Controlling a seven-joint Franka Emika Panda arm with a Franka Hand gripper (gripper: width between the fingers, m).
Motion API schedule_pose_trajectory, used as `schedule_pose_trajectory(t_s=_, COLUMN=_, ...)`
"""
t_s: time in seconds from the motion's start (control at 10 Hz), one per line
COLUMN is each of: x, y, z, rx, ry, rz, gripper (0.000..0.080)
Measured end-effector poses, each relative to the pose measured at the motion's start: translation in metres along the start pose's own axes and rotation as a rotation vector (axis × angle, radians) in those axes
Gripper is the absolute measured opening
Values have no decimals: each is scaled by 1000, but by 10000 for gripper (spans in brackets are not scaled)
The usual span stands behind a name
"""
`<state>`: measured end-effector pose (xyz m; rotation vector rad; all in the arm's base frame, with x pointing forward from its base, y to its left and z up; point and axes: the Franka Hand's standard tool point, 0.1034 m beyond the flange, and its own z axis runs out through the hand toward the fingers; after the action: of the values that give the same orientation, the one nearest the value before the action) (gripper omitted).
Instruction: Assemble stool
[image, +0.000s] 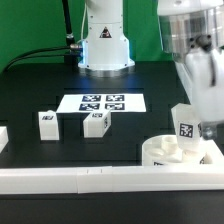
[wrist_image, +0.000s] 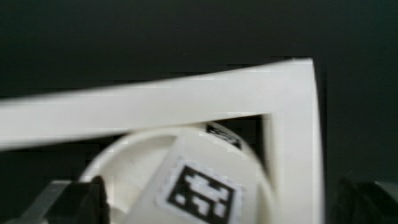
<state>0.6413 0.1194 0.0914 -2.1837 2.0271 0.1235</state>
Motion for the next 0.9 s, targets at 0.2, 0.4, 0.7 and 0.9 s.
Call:
schedule_pose_trajectory(t_s=0.2, x=-6, y=1, z=-25, rx=-5, ry=-13, rz=-196, gripper=648)
schedule_pose_trajectory(t_s=0.4, x=-13, y=3, z=-27, rx=-17, ry=-14, rz=-307, gripper=649)
schedule_pose_trajectory(t_s=0.7, x=-12, y=3, z=-27, rx=-16, ry=-16, rz=-527, gripper=649)
schedule_pose_trajectory(t_s=0.9, x=-9, y=1, z=-31, rx=-24, ry=-30, rz=-913, gripper=649)
